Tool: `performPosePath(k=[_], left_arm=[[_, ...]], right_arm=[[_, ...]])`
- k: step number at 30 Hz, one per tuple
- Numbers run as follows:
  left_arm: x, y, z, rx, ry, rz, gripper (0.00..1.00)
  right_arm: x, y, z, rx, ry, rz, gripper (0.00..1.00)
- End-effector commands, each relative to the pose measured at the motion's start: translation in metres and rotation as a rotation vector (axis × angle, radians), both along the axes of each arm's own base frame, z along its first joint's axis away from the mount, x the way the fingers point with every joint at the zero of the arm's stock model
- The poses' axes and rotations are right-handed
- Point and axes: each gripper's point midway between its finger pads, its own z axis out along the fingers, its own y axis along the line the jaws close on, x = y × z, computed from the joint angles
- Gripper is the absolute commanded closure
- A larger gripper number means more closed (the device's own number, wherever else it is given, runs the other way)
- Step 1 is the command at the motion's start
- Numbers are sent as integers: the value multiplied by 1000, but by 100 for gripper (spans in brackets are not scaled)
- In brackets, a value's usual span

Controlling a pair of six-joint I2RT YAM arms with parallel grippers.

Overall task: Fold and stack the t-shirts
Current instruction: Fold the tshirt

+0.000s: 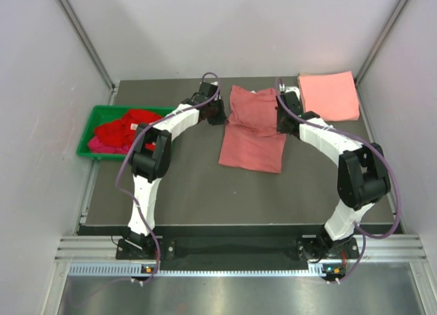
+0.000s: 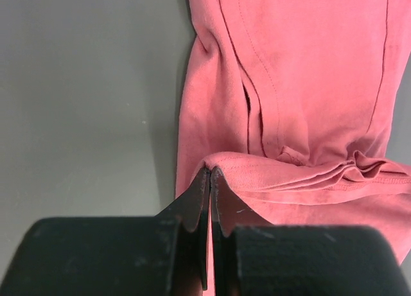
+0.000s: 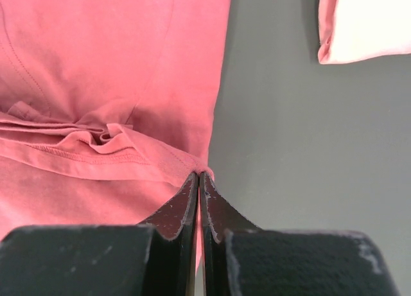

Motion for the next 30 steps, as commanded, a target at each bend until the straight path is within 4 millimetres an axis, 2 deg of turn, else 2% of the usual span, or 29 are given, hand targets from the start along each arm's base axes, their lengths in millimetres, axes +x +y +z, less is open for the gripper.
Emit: performPosePath(k=[1,8,9,10,11,14,15,17,19,21,22,23,25,30], left_arm=[[23,7,25,-31,-96,40,100],[28,2,11,-66,-67,19,100],[23,1,1,-60,-33,1,96],[25,-1,1,-64,-37,-6,91],[26,-1,2,-56,-29,-8,81],[27,2,5,-34,-43,-19,69],[28,3,10,-29,-55,-26,66],[28,6,18,5,-71,-52,65],[29,10,28,38,-95,-65,67],[24,10,37,30,-106,-81,69],[19,7,40,12,-106,-100,71],[11,5,33,2,-86,-111,72],[6,0,34,-29,-83,-121,75],[-12,-14,17,-55,-18,-171,79]], right_arm=[[21,-4,35,44,-114,-29,100],[39,-7,9,40,-76,-39,100],[42,-6,5,42,-70,-30,100],[44,-4,2,43,-64,-23,98],[46,-5,0,42,-58,-22,96],[53,-4,1,41,-50,-5,86],[59,-5,7,41,-58,-10,83],[54,-10,18,34,-39,-28,75],[52,-5,34,72,-48,-15,74],[42,4,43,128,-41,13,76],[37,13,43,179,-28,31,81],[33,20,40,196,-16,41,85],[23,29,27,231,24,50,92],[9,41,-5,259,82,68,97]])
